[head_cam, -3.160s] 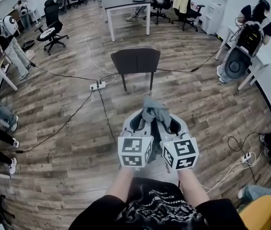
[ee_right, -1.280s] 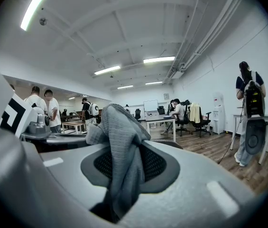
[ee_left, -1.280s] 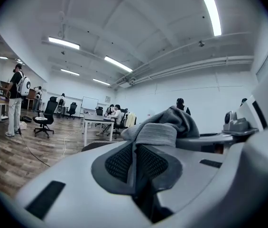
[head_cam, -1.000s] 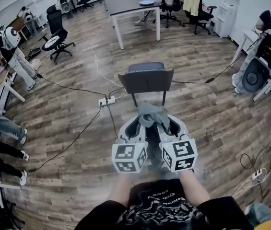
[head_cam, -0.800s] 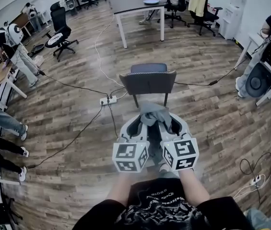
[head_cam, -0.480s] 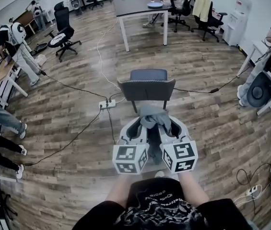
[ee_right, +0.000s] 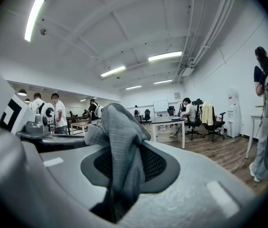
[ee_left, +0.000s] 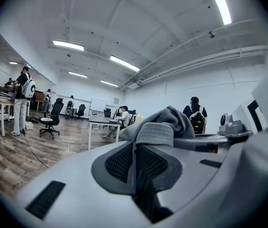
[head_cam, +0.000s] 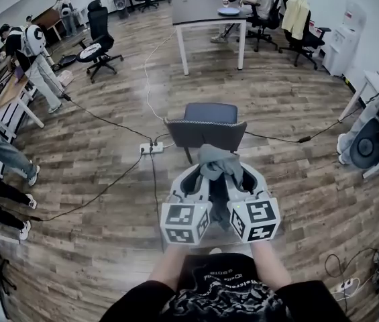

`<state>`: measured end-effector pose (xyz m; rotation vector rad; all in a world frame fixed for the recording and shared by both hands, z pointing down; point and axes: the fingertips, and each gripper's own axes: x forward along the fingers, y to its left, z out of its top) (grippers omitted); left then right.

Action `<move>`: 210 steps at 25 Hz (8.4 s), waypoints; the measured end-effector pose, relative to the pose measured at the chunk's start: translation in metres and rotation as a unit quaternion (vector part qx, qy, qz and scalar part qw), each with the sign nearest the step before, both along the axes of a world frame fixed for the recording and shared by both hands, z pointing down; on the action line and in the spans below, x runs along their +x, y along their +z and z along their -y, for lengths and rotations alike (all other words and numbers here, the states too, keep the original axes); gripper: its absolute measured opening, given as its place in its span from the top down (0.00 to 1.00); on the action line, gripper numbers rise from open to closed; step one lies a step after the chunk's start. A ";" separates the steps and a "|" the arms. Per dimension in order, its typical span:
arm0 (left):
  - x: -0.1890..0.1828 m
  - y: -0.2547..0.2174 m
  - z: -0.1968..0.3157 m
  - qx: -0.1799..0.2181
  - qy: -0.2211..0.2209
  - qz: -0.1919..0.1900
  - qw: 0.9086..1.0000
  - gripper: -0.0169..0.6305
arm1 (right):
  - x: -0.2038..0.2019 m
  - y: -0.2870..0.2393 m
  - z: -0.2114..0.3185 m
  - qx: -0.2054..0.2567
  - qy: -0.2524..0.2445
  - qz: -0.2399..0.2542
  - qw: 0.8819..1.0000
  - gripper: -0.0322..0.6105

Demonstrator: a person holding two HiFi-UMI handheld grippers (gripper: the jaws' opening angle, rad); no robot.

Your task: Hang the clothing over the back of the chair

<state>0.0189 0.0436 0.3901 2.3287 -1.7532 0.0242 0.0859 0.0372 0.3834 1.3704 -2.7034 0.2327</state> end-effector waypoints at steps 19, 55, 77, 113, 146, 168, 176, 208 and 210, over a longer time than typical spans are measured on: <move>0.013 0.010 0.027 -0.012 -0.002 -0.002 1.000 0.91 | 0.013 0.010 0.026 -0.018 0.006 0.004 1.000 0.80; -0.095 -0.117 0.197 0.107 0.164 -0.014 0.980 0.91 | -0.104 -0.117 0.175 0.059 -0.021 0.017 0.998 0.80; -0.110 -0.193 0.278 0.163 0.235 -0.023 0.958 0.91 | -0.131 -0.216 0.263 0.159 -0.001 -0.008 0.987 0.80; -0.068 -0.051 0.481 -0.006 0.142 -0.001 0.990 0.91 | -0.083 -0.085 0.502 0.011 -0.022 -0.006 1.000 0.81; -0.068 0.188 0.523 -0.290 0.110 0.042 0.950 0.91 | -0.073 0.168 0.547 -0.217 -0.127 -0.107 0.962 0.79; -0.079 0.307 0.485 -0.407 0.234 -0.003 0.883 0.91 | -0.090 0.286 0.508 -0.323 -0.092 -0.185 0.924 0.79; -0.077 0.345 0.461 -0.457 0.257 0.005 0.851 0.91 | -0.093 0.330 0.485 -0.377 -0.085 -0.192 0.902 0.79; -0.103 0.378 0.425 -0.516 0.225 0.001 0.827 0.64 | -0.065 0.359 0.452 -0.454 -0.050 -0.183 0.871 0.38; -0.102 0.370 0.429 -0.503 0.218 -0.007 0.836 0.64 | -0.061 0.352 0.455 -0.442 -0.042 -0.178 0.878 0.38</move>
